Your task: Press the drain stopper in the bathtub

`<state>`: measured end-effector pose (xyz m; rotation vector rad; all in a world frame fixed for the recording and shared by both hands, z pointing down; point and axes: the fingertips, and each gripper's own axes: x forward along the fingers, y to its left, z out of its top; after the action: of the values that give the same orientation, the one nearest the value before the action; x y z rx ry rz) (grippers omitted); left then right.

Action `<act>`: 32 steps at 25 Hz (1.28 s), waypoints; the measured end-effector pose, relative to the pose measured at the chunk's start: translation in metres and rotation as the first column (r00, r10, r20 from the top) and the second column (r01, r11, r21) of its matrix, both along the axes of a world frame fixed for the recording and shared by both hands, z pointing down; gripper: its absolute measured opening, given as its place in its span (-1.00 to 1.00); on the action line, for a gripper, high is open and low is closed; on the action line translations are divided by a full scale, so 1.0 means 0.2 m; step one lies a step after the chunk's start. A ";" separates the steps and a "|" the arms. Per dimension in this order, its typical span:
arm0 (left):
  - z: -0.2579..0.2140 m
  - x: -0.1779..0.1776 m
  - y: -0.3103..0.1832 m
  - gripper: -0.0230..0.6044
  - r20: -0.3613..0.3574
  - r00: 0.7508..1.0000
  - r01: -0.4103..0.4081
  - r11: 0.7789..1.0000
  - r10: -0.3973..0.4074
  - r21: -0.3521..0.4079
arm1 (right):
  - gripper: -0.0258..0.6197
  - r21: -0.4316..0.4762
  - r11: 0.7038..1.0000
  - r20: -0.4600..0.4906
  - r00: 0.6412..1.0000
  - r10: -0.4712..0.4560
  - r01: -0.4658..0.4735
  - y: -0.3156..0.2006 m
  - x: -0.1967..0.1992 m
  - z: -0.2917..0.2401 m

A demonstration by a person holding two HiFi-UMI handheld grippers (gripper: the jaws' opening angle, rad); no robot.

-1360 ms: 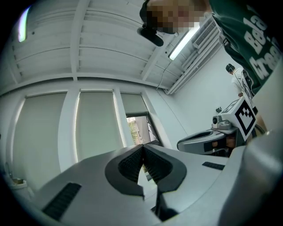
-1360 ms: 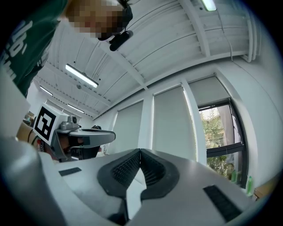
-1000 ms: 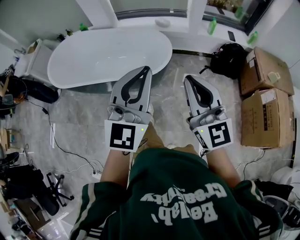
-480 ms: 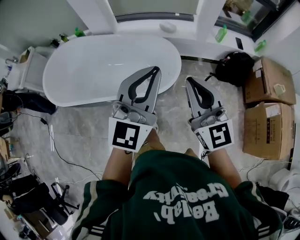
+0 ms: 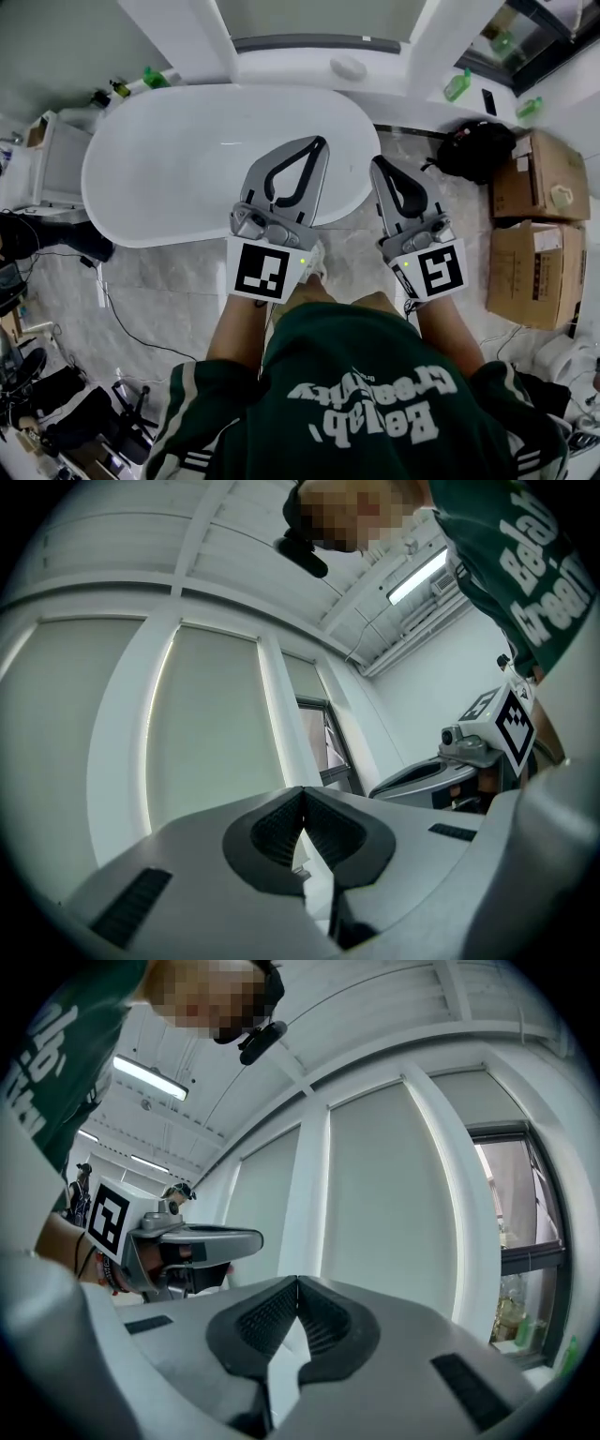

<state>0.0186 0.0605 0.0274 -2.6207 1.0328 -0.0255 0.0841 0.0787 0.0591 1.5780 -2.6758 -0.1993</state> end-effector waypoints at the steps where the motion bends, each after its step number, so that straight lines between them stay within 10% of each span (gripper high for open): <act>1: 0.00 -0.02 -0.03 -0.90 -0.002 1.000 -0.002 1.000 0.002 0.003 | -0.87 -0.004 1.000 -0.012 1.000 0.001 -0.001 -0.03 -0.02 0.00; 32: 0.07 -0.06 -0.23 -0.90 -0.025 0.998 0.061 0.996 -0.063 -0.060 | -0.87 -0.036 0.999 -0.069 0.997 -0.027 0.024 -0.16 -0.03 0.00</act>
<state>0.0075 0.0149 0.0413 -2.6477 1.1388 -0.0362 0.0788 0.0460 0.0591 1.4992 -2.6335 -0.2018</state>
